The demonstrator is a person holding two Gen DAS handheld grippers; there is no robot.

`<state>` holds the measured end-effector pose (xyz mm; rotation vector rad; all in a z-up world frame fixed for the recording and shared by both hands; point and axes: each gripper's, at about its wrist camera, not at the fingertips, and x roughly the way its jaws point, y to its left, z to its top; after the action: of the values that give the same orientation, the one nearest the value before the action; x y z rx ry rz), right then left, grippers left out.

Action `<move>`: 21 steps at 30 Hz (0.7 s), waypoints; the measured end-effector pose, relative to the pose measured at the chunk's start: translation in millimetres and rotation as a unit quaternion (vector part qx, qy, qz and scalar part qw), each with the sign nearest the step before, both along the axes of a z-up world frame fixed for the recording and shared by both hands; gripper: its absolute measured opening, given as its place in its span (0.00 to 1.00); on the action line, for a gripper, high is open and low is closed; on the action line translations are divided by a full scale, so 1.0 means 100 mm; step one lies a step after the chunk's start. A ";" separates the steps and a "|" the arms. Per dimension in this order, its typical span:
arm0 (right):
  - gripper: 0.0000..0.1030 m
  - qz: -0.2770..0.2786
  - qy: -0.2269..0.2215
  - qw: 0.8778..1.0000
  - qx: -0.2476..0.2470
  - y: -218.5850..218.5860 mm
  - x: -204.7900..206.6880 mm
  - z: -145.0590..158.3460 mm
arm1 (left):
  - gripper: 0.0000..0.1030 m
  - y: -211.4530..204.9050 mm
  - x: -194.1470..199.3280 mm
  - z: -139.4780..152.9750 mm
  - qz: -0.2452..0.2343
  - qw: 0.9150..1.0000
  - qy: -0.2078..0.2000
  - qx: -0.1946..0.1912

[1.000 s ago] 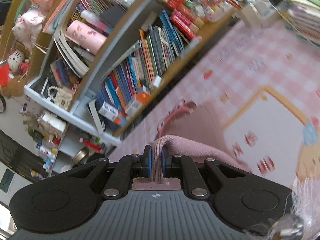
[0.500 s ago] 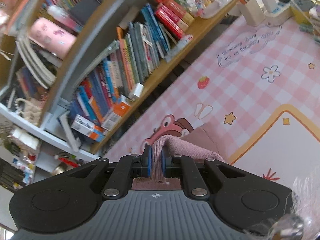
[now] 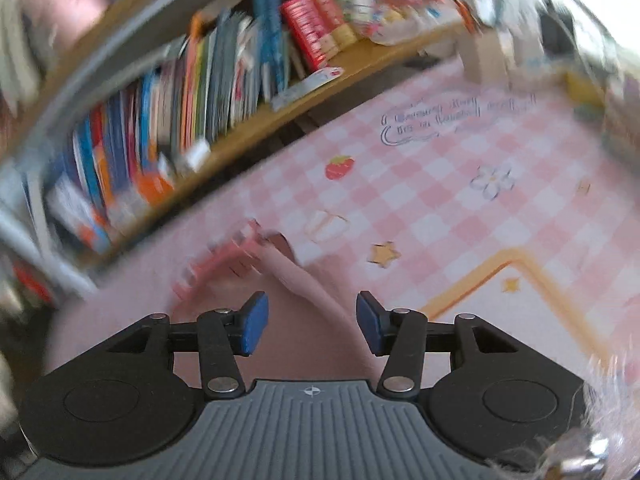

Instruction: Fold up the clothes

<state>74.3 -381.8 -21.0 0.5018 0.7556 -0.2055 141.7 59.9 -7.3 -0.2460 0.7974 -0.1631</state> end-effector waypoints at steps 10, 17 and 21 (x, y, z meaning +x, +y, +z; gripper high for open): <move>0.06 0.029 0.052 0.995 -0.076 0.20 -0.08 -0.24 | 0.06 -0.15 -0.14 -0.11 -0.045 0.999 -0.004 0.005; 0.06 0.012 0.047 0.998 -0.044 0.11 -0.14 -0.20 | 0.07 -0.17 -0.04 -0.22 -0.061 0.998 0.011 0.033; 0.06 0.008 0.066 0.997 -0.049 0.14 -0.11 -0.37 | 0.13 -0.15 -0.04 -0.27 -0.051 0.998 0.009 0.036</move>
<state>63.6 -368.1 -58.4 0.3910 0.8744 -0.2617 138.1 44.9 -34.7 -0.1397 0.8319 -0.2285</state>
